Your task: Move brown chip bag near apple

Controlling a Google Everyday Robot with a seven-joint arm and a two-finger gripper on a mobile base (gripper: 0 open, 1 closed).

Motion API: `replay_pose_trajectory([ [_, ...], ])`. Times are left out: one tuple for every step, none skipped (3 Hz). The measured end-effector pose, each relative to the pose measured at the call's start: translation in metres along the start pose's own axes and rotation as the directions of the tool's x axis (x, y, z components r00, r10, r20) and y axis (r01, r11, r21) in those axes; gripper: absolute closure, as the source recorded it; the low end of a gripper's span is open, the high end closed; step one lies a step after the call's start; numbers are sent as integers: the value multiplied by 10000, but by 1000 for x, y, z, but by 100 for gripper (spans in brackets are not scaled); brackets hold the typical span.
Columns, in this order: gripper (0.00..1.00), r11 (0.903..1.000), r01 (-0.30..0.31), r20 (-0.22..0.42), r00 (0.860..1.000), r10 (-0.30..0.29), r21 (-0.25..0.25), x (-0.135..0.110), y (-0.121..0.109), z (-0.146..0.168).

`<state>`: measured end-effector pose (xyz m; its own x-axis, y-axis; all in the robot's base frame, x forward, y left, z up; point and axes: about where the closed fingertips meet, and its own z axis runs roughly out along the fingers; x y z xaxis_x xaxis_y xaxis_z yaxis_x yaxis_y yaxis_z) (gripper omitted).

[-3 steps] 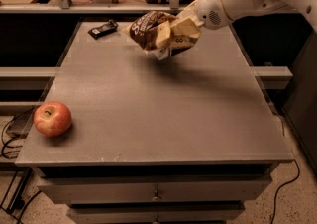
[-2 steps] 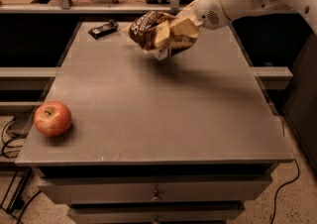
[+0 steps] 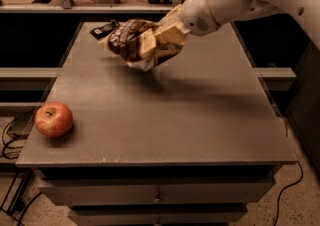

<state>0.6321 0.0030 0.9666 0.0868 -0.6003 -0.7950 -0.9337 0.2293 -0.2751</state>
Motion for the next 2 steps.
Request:
replay_pose_trajectory([
  [100, 9921, 764, 622, 9956, -704, -999, -26, 50, 18],
  [82, 9794, 1058, 1069, 9904, -882, -1721, -38, 91, 32],
])
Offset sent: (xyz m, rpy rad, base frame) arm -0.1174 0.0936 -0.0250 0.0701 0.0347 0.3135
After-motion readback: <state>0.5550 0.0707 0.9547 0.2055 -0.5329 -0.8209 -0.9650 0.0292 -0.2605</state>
